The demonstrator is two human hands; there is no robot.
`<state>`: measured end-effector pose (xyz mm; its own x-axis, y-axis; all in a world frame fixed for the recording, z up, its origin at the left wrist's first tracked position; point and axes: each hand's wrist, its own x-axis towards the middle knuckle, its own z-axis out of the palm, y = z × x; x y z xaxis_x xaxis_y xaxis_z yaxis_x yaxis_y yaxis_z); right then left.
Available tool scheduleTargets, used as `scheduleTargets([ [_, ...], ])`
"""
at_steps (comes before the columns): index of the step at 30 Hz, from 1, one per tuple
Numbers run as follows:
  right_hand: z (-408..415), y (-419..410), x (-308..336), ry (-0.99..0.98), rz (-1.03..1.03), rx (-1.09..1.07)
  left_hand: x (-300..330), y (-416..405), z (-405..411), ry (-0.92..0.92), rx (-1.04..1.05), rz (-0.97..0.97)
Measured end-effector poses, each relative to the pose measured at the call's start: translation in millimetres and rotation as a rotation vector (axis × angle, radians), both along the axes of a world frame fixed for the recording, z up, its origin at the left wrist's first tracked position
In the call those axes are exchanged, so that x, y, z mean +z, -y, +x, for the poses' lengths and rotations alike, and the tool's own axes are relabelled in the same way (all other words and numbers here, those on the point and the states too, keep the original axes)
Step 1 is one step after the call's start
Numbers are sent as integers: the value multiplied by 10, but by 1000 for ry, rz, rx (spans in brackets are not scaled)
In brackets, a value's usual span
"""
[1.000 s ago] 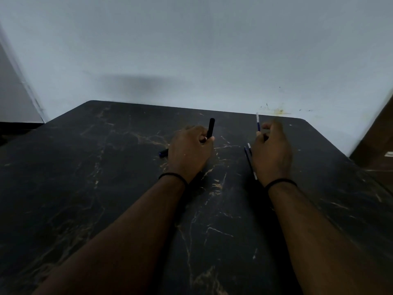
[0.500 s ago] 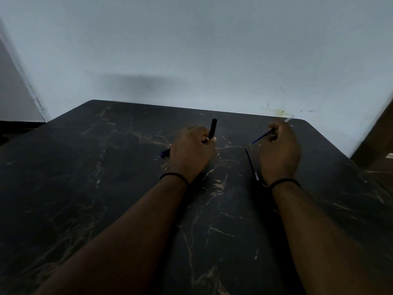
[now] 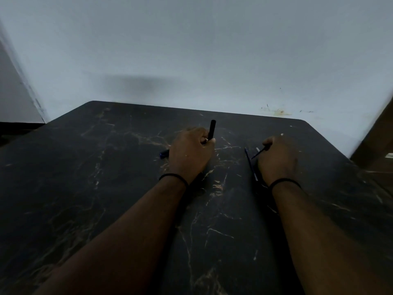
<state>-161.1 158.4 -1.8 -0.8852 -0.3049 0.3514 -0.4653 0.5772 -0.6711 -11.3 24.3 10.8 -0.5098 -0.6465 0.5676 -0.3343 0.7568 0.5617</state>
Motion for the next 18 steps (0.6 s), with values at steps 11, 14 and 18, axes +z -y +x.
scheduleTargets([
  [11,25,46,15,24,-48,18,-9,5,0,5,-1,-8],
  [14,49,54,47,-36,-141,-4,-2,5,2,8,4,-12],
  [18,85,56,37,-141,-328,32,-5,1,-1,-7,9,-4],
])
